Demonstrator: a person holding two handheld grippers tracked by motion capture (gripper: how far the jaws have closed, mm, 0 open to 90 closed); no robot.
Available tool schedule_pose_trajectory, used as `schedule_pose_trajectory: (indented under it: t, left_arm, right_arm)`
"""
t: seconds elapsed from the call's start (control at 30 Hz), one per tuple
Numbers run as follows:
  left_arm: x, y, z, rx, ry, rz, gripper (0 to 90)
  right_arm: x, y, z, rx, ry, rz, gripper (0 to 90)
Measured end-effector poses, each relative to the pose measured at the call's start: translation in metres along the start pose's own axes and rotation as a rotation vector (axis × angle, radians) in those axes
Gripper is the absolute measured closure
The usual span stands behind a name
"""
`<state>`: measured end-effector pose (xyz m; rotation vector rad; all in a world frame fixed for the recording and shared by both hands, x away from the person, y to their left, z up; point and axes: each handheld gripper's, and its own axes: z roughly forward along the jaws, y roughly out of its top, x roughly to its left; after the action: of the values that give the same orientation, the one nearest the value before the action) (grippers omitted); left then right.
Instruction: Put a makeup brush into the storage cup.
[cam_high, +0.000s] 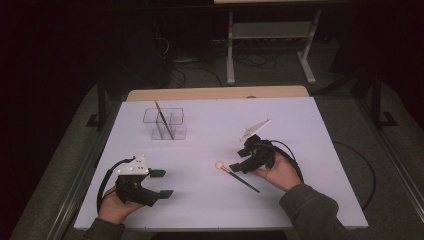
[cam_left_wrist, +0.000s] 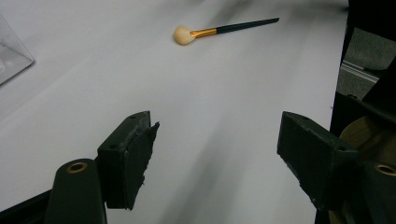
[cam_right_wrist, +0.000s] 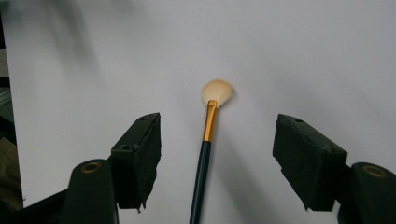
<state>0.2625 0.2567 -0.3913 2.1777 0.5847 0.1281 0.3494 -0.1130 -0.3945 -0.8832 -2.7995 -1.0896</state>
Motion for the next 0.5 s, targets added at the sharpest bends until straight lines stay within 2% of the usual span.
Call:
schedule_pose_trajectory:
  t: [0.5]
  left_arm:
    - [-0.0008,0.0007,0.0004,-0.002,0.000,0.003,26.0]
  right_arm:
    - [-0.0004,-0.0105,0.0068,0.014,0.012,0.007,32.7]
